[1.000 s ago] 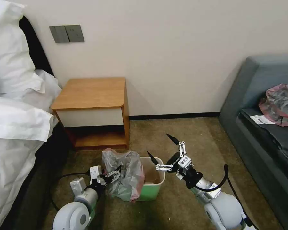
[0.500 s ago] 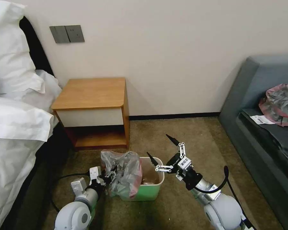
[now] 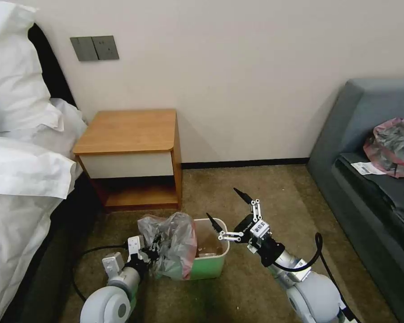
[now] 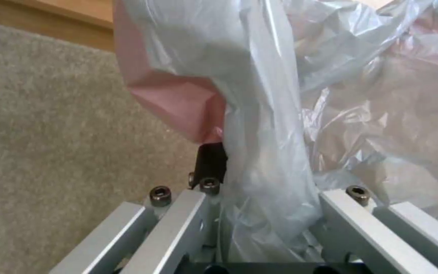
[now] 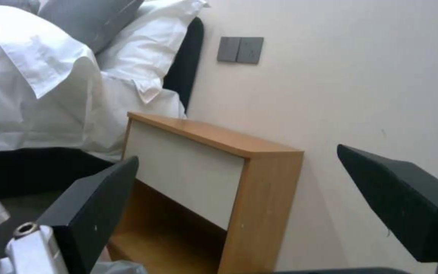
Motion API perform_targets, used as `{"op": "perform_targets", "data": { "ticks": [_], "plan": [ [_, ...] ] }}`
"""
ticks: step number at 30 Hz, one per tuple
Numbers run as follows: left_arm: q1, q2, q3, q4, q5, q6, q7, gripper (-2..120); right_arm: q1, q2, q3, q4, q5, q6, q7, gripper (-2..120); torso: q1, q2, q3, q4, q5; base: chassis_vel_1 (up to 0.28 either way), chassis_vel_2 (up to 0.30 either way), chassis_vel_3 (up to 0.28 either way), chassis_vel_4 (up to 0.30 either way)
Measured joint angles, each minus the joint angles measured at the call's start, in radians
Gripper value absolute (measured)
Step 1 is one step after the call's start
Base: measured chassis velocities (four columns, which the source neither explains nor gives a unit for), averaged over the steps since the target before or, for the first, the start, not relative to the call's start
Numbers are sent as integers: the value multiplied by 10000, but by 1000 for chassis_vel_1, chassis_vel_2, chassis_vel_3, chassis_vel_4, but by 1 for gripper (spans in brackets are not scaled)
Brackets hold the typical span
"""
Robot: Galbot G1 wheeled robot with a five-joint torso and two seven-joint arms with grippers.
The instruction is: Pick up the garbage bag from the table and place it over the trash can.
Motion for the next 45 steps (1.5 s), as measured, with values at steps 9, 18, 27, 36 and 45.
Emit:
{"op": "perform_targets", "data": {
  "ticks": [9, 18, 27, 36, 45],
  "plan": [
    [413, -561, -301, -553, 1168, -1734, -246, 9, -179, 196, -883, 1373, -42, -1027, 2330, 100, 1, -3, 2, -1, -2, 0, 0, 0, 0],
    [599, -1144, -364, -1622, 1999, -3447, -242, 9, -322, -233, -2639, 2921, 2009, -3122, 3346, 100, 1, -2, 0, -1, 3, 0, 0, 0, 0],
    [800, -1165, -371, -2352, 2215, -4269, -381, 9, 479, -328, -3369, 3405, 5648, -5493, 3603, 100, 1, -2, -1, 0, 4, 0, 0, 0, 0],
    [939, -1237, -227, -2537, 2327, -4548, -310, 9, 1116, -230, -3614, 2373, 6372, -5818, 3845, 100, 1, -2, 0, 0, 5, 0, 0, 0, 0],
    [1045, -1317, -176, -2612, 2418, -4637, -277, 9, 1977, -153, -3529, 1615, 6879, -5936, 4048, 100, 1, -2, 0, 0, 4, 0, 0, 0, 0]
  ]
}}
